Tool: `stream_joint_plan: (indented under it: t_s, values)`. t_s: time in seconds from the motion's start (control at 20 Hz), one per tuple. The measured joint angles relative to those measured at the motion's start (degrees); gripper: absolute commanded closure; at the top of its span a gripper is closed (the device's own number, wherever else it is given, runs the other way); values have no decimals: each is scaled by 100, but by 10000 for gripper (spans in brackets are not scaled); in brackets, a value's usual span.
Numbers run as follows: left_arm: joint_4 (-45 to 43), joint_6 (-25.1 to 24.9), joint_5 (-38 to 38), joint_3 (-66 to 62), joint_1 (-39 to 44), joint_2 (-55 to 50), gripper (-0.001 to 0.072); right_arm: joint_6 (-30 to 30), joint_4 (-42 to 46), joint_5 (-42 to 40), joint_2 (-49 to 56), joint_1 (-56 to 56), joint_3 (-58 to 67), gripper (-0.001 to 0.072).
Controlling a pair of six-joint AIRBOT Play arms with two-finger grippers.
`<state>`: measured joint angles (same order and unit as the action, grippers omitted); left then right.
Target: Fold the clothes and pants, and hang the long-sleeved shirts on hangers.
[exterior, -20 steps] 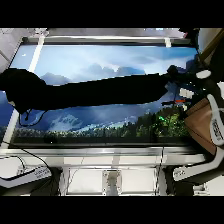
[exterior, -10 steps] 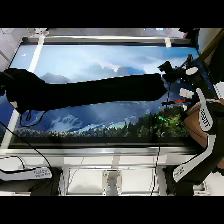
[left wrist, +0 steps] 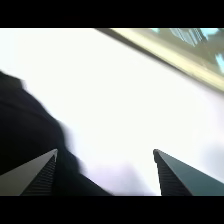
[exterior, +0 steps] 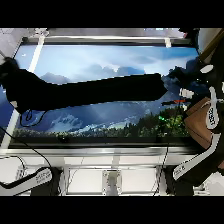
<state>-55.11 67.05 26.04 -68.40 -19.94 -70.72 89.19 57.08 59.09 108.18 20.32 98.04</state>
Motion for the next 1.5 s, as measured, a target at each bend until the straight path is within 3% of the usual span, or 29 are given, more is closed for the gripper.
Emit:
stream_joint_plan:
  t_s: [0.2,0.5,0.55,0.65,0.75,0.8,0.85,0.9,0.95,1.0,1.2,1.5]
  values:
    - [-146,-404,407,-286,1320,-363,20,-310,-120,282,472,129,271,116]
    - [-315,-531,643,-1373,2865,-1832,30,-461,-374,800,1340,81,1130,118]
    - [-328,-514,713,-1593,3025,-2092,32,-479,-380,883,1434,42,1237,145]
    - [-339,-455,979,-2103,3316,-2634,116,-514,-428,922,1558,-59,1379,160]
    - [-354,-448,1357,-2535,3543,-3080,141,-544,-474,962,1646,-168,1451,159]
    - [-352,-446,1502,-2688,3635,-3239,215,-566,-487,979,1676,-225,1478,165]
    - [-356,-442,1652,-2804,3724,-3377,394,-586,-490,1012,1696,-278,1502,308]
    - [-361,-439,1766,-2883,3805,-3467,628,-616,-455,1054,1718,-326,1541,492]
    - [-356,-439,1816,-2944,3875,-3526,690,-673,-369,1174,1740,-380,1606,617]
    - [-358,-444,1878,-2988,3943,-3578,690,-730,-396,1257,1744,-428,1696,691]
    - [-352,-415,2002,-3071,4146,-3694,691,-911,-942,1296,1510,-605,1965,707]
    - [0,160,2284,-3095,4374,-4022,691,-1172,-2076,739,798,-1180,2063,707]
